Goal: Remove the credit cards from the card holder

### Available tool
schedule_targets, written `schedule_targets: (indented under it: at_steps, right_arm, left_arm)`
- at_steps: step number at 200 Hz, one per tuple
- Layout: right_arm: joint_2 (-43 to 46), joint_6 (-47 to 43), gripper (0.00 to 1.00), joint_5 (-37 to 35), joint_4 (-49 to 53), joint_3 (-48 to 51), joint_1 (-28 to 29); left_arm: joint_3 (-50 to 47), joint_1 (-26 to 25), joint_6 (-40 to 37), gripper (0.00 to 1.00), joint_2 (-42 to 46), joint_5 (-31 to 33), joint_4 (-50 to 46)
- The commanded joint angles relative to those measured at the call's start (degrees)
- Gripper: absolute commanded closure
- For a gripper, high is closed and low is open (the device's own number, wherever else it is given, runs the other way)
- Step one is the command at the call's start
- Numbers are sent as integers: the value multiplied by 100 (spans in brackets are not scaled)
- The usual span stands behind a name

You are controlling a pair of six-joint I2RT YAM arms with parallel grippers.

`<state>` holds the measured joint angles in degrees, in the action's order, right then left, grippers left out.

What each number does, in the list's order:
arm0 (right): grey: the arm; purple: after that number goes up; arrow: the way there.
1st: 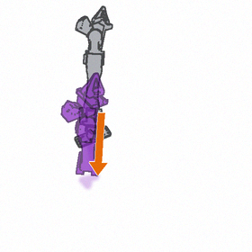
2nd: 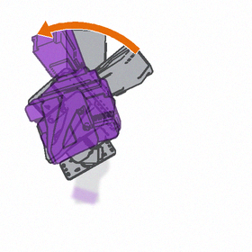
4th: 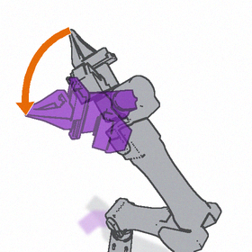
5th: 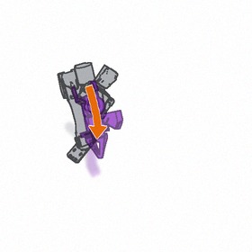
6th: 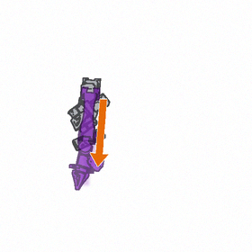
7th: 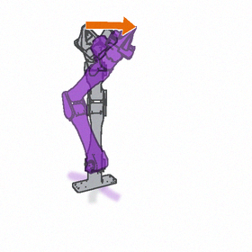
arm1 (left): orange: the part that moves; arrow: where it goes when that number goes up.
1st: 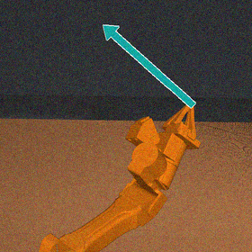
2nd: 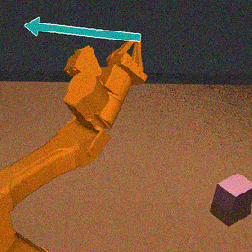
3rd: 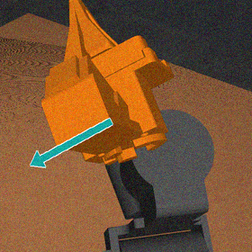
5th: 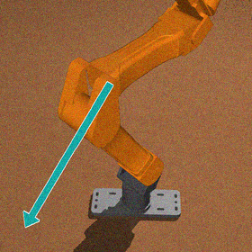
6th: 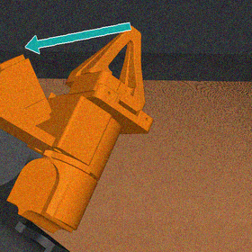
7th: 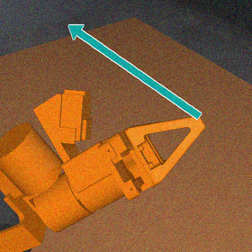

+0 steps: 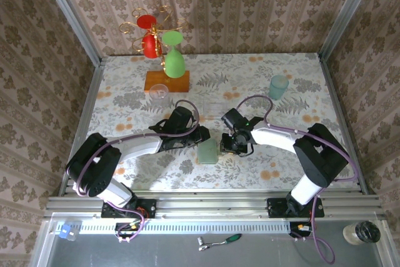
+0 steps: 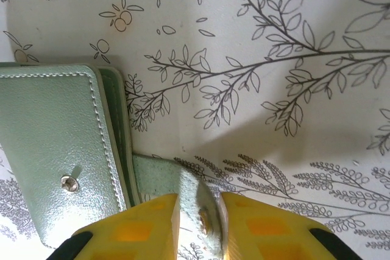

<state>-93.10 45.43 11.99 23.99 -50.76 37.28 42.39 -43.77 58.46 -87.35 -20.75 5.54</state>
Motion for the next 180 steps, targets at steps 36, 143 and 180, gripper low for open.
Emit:
schedule_targets:
  at_steps: [36, 143, 180]
  right_arm:
    - [252, 347, 76, 494, -716, 382, -89]
    - [-228, 343, 79, 720, -964, 231, -90]
    - [-254, 336, 81, 795, -1136, 243, -91]
  left_arm:
    - [-58, 35, -67, 75, 157, 44, -118]
    - [-231, 49, -1, 75, 230, 65, 22]
    - [-257, 52, 18, 75, 234, 63, 67]
